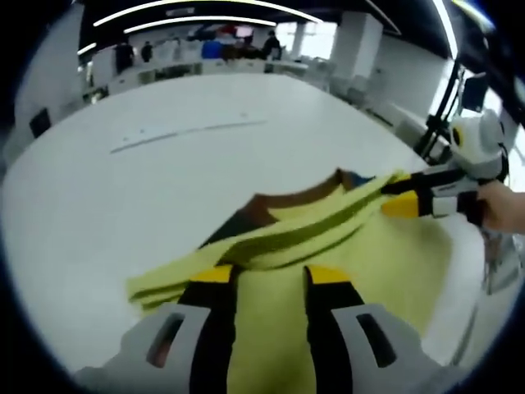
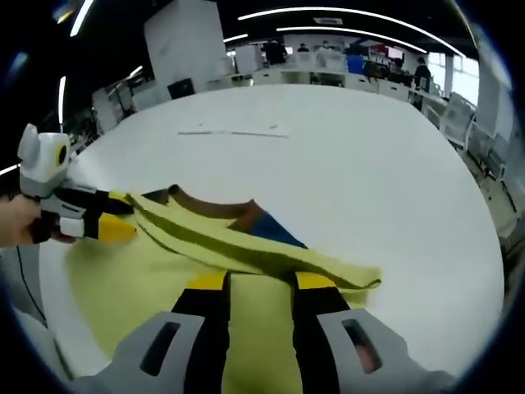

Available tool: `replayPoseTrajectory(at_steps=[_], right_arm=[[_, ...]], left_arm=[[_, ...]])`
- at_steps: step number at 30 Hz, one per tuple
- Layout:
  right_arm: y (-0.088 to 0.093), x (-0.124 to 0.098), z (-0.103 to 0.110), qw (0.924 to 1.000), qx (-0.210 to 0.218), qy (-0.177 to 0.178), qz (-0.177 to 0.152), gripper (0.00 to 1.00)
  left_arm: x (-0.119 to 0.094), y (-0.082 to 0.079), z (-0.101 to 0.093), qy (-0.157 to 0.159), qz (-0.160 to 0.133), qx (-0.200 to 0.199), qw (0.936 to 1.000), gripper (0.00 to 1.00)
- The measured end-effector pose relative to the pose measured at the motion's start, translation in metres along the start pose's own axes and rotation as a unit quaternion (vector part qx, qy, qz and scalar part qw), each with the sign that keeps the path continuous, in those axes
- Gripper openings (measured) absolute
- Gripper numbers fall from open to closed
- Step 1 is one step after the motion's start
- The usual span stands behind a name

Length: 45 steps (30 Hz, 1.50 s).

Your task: Fold the garment on the visible template until the final outline fits inside the template.

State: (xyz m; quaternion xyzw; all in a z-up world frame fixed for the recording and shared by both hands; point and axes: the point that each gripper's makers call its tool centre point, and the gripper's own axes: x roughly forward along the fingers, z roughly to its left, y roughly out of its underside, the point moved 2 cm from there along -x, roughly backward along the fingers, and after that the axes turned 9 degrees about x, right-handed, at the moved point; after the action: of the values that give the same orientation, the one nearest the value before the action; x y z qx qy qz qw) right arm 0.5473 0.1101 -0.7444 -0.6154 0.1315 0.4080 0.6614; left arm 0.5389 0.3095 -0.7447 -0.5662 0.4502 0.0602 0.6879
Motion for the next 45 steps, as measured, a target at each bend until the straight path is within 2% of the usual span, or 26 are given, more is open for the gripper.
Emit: replayPoseTrajectory(at_steps=[15,23,35,38,42,45], right_arm=[[-0.016,0.011,-0.004,0.9998,-0.018,0.002,-0.006,0.29],[-0.025,0.015,-0.01,0.9999,-0.012,0.001,-0.011,0.29],[-0.038,0.022,-0.021,0.9998,-0.018,0.002,-0.012,0.27],[-0.044,0.022,-0.016,0.999,-0.041,-0.012,-0.017,0.23],[-0.048,0.023,-0.006,0.9952,-0.084,-0.05,-0.011,0.24],[-0.05,0.022,0.002,0.9891,-0.127,-0.075,-0.003,0.25]], left_arm=[[0.007,-0.012,0.013,-0.009,-0.01,-0.001,0.9999,0.28],[0.009,-0.02,0.024,-0.017,-0.02,-0.003,0.9997,0.29],[0.011,-0.022,0.034,-0.027,-0.02,-0.001,0.9994,0.28],[0.013,-0.024,0.036,-0.026,-0.02,0.004,0.9995,0.28],[0.012,-0.032,0.033,-0.023,-0.027,0.012,0.9993,0.27],[0.011,-0.037,0.026,-0.009,-0.035,0.021,0.9991,0.26]])
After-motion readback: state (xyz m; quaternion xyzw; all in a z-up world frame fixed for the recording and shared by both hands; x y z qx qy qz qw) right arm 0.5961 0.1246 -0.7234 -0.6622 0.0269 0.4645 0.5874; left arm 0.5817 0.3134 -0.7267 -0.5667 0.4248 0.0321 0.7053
